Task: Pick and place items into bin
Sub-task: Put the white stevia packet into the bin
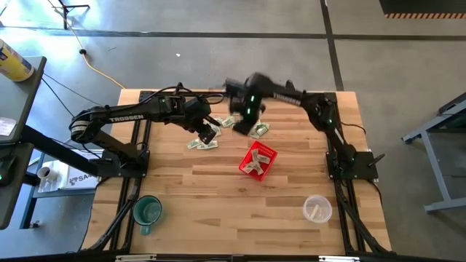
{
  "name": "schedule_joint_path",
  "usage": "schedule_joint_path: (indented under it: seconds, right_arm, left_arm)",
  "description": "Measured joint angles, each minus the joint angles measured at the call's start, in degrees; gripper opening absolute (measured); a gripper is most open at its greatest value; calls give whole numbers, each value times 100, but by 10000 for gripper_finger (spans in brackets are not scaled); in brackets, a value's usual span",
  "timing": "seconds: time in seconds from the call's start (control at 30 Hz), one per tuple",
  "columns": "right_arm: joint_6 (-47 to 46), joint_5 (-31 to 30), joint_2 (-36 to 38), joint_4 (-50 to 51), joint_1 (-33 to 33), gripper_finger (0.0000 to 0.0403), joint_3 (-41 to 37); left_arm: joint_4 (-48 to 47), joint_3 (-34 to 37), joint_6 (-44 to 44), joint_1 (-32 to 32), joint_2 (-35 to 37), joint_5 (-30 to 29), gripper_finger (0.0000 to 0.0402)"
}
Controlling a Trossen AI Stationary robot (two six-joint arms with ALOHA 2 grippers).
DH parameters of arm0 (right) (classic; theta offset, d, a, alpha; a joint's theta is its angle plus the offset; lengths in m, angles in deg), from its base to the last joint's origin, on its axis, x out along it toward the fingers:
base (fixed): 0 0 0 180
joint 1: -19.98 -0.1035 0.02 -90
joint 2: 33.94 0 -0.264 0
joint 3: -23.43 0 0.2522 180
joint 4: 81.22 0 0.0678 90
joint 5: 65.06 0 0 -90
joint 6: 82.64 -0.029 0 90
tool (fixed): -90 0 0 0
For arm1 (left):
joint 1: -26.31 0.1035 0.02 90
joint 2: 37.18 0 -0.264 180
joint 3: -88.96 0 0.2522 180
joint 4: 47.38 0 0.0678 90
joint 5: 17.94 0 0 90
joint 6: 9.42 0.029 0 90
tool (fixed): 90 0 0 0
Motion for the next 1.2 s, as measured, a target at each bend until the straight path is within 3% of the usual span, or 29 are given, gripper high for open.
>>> schedule_joint_path:
  seconds: [0.27,0.47,0.53,0.67,0.8,0.93,1.07,1.2]
  right_arm:
    - [-390,-262,853,-198,-985,0,-2175]
    - [-1365,-387,1428,-2513,-1258,1,-3519]
    - [-1537,-620,1440,-2819,-1309,10,-3750]
    - [-1793,-1031,1437,-2852,-1411,63,-4030]
    - [-1645,-1830,1457,-2705,-1637,140,-4021]
    - [-1509,-2222,1701,-2795,-1919,214,-3864]
    - [-1767,-2643,2248,-2739,-2157,263,-3884]
    - [-2251,-3474,2866,-2433,-2364,280,-3975]
  left_arm:
    - [-28,0,535,0,0,-7,232]
    - [-49,0,1012,0,0,-7,232]
    - [-180,0,1081,0,0,-7,232]
    - [-599,0,1109,0,0,-7,232]
    - [-868,42,1109,0,2,-15,232]
    - [-767,487,1109,0,102,54,232]
    - [-44,1438,1083,0,314,596,232]
    - [1551,2467,1346,-2,529,946,232]
